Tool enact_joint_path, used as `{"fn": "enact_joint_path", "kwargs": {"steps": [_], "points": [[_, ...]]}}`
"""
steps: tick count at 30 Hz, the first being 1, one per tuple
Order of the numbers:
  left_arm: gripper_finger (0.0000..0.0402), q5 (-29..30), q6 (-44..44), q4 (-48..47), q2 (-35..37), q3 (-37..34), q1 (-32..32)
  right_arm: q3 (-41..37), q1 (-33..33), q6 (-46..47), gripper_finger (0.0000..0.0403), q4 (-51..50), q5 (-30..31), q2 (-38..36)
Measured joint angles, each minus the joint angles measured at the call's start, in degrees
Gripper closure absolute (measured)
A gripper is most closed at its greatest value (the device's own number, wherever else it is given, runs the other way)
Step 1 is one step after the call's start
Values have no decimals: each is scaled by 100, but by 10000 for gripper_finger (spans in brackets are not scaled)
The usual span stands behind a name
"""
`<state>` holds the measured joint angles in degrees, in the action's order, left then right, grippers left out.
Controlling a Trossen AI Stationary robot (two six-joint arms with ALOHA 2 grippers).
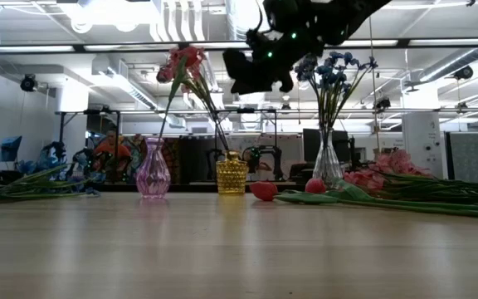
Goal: Sort flowers into vase by color
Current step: Put the left red flower into the violet vase
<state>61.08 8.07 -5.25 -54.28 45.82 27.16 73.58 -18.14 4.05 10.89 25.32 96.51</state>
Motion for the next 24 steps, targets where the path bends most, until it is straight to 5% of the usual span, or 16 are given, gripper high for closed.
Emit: {"fn": "enact_joint_path", "kwargs": {"steps": [18, 24], "points": [[188, -64, -857, -19, -364, 64, 17, 4, 1262, 270, 309, -2842, -498, -1347], [188, -931, -988, -375, -616, 340, 31, 4, 1637, 678, 300, -3645, -543, -1434]]}}
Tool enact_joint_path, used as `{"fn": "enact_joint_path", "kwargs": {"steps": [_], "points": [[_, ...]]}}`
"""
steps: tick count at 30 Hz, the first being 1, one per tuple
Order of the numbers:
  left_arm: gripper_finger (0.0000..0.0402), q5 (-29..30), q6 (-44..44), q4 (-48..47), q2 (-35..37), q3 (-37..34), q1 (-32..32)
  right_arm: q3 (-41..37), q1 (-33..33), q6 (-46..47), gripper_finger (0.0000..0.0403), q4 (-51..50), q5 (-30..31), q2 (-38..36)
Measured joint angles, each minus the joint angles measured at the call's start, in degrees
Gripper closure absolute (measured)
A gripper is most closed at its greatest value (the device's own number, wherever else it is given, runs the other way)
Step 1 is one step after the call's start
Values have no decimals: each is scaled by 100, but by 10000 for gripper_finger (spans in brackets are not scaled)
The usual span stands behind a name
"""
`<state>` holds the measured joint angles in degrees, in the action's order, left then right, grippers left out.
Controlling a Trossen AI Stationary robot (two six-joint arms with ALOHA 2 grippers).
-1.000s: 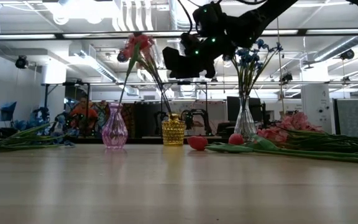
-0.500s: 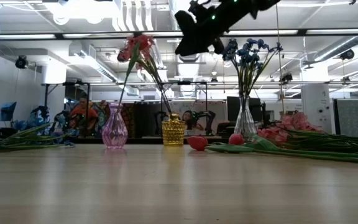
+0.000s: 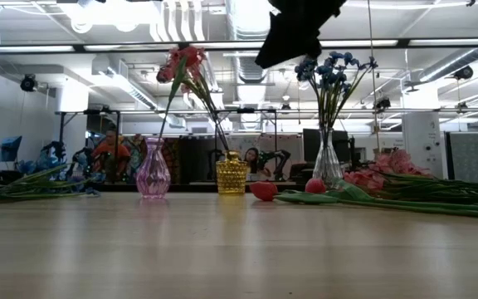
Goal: Sort flowers into vase by color
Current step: Put the left red flower into the violet vase
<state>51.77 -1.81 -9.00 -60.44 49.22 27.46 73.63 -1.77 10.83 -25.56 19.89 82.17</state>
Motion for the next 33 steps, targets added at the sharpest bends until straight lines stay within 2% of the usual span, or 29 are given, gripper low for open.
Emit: {"fn": "enact_joint_path", "kwargs": {"steps": [6, 9, 13, 22, 33], "points": [[188, -1035, -332, -821, -167, 280, 0, 0, 266, 761, 268, -940, -438, 106], [188, -1141, -577, -1277, -232, 435, 0, -19, 384, 998, 251, -1236, -548, 186], [188, -1142, -845, -1659, -277, 541, 0, -126, 566, 827, 238, -1374, -553, 346], [188, -1144, -924, -1809, -274, 539, 0, -782, 828, 745, 234, -786, -538, 819], [188, -1139, -921, -1805, -280, 535, -5, -2030, 825, 925, 234, 1113, -369, 977]]}}
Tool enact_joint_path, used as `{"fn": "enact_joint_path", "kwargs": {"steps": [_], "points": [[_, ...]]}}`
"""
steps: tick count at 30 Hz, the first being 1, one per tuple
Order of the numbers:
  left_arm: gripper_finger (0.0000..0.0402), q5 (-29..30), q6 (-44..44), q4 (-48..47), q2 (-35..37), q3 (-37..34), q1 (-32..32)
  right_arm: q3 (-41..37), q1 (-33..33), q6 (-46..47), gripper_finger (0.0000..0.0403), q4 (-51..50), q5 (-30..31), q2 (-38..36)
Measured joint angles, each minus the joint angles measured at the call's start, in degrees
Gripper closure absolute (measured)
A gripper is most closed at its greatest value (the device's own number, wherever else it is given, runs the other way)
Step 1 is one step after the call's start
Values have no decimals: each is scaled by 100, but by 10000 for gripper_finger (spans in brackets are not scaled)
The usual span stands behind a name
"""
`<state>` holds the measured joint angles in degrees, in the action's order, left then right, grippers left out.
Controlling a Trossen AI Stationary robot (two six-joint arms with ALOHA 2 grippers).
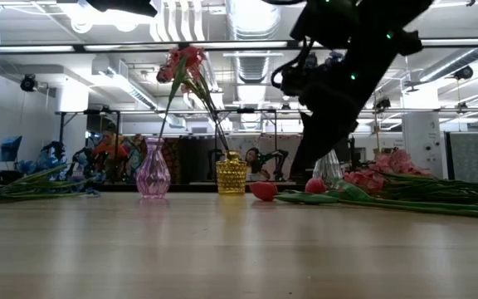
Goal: Sort flowers into vase by color
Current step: Put the left red flower into the violet vase
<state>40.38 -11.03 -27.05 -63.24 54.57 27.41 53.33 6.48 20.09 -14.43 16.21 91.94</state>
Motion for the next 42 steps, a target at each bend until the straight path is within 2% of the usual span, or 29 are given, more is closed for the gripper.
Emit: {"fn": "enact_joint_path", "kwargs": {"steps": [15, 29, 36, 42], "points": [[188, 113, 67, 72, -85, -4, -4, -184, -31, 389, 257, 446, 245, 726], [188, 472, 149, 305, -229, -7, -12, -184, -52, 500, 386, 460, 356, 723], [188, 470, 149, 411, -229, -64, -12, -197, -52, 504, 388, 465, 331, 601], [188, 461, 87, 701, -229, -201, 25, -197, -52, 486, 389, 712, 321, 205]]}}
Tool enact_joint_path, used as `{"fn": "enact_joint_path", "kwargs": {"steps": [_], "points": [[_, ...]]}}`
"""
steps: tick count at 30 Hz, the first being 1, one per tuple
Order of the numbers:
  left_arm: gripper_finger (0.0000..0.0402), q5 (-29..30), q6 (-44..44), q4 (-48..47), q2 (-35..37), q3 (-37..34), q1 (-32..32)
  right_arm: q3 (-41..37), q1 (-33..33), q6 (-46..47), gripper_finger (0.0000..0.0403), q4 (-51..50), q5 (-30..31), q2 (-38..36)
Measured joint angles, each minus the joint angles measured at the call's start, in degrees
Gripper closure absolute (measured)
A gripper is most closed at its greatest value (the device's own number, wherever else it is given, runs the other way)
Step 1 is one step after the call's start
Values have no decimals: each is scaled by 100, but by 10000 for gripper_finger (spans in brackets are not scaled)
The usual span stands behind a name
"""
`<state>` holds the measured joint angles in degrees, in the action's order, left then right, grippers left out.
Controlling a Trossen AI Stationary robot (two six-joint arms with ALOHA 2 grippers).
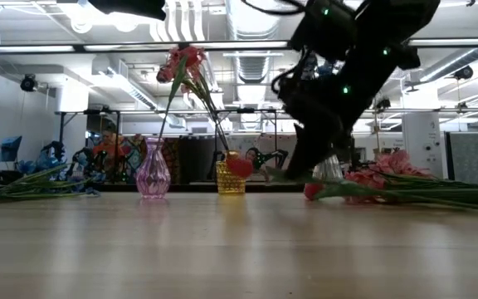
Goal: Sort flowers into vase by color
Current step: Put the left red flower into the violet vase
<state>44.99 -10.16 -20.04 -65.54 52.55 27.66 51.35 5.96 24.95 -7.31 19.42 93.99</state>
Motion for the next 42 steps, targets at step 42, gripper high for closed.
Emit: {"fn": "enact_joint_path", "kwargs": {"steps": [42], "points": [[205, -1196, 1853, 7164, -2378, -1056, -479, -291, 17, -1856, 390, 5565, -1856, -1226]]}}
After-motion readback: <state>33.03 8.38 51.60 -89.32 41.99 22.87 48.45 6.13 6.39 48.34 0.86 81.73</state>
